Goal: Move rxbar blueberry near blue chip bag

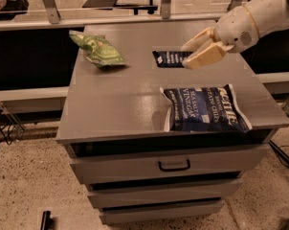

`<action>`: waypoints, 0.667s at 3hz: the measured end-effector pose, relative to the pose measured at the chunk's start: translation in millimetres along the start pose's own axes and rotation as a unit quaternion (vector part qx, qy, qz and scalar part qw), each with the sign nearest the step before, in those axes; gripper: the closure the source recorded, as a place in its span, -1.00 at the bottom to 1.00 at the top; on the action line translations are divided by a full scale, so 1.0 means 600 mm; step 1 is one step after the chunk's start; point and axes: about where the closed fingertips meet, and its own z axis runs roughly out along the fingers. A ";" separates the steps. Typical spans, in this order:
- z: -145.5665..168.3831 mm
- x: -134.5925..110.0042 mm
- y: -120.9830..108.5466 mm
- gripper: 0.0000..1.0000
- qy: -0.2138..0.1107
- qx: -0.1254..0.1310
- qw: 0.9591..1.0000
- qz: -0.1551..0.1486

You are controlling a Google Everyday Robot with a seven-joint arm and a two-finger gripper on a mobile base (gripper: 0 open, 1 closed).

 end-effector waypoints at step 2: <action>-0.083 0.043 0.028 1.00 0.009 0.057 0.998 0.037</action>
Offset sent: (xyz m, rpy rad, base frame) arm -0.0443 -0.1016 0.0141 -0.0201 -0.0144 -0.2422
